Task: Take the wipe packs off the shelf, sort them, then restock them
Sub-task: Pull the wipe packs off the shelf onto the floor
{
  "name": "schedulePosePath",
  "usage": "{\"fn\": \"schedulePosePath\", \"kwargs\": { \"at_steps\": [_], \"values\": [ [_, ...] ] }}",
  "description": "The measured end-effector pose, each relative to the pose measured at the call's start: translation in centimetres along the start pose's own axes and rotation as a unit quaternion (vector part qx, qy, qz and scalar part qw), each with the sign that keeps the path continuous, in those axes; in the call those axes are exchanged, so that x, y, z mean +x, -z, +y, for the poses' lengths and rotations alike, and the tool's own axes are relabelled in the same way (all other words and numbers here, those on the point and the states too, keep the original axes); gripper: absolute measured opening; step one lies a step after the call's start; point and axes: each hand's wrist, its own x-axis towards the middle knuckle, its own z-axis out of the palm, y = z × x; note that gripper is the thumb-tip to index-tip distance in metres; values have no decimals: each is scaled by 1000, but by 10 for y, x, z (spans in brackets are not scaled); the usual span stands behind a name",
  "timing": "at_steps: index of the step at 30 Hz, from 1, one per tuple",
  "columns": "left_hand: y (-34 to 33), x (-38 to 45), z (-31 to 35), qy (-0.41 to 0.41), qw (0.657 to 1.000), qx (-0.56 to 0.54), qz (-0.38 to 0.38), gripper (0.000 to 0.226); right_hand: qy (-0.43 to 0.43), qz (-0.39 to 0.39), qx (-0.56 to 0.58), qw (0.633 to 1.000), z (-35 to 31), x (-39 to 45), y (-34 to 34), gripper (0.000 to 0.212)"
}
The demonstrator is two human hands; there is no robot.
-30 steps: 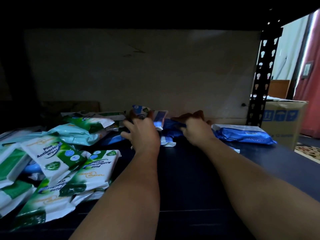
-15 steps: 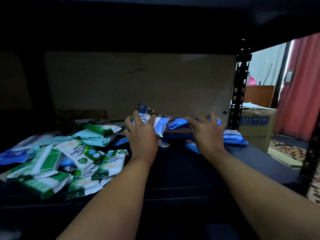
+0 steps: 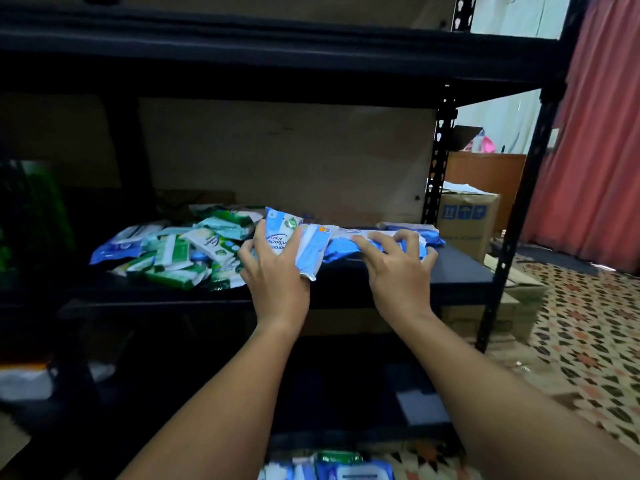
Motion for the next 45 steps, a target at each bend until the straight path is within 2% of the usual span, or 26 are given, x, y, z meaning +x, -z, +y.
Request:
{"fn": "schedulePosePath", "kwargs": {
  "at_steps": [9,15,21,27,30,36,38,41,43,45],
  "values": [
    [19,-130,-55,53,998,-25,-25,65,8,-32,33,999,-45,-127,38,34],
    [4,-225,-95,130,987,-17,-90,76,-29,-150,58,987,-70,-228,42,41],
    [-10,-307,-133,193,962,41,-190,88,-50,-309,42,949,-84,-321,43,68],
    [-18,-374,-167,223,934,91,-263,95,-49,-439,39,896,-88,-390,44,77],
    [-17,-397,-177,233,920,107,-296,94,-47,-479,36,876,-86,-411,47,77],
    [-22,-412,-190,240,907,116,-324,96,-54,-513,53,855,-81,-438,47,73],
    [-25,-411,-191,248,881,127,-382,97,-61,-537,56,840,-82,-446,45,69],
    [-34,-415,-193,235,780,120,-567,110,-61,-610,54,788,-83,-445,43,42],
    [-38,-418,-197,211,721,116,-649,112,-74,-660,64,745,-82,-445,43,46],
    [-39,-417,-199,213,694,105,-680,106,-91,-662,68,741,-81,-441,44,52]
  ]
}}
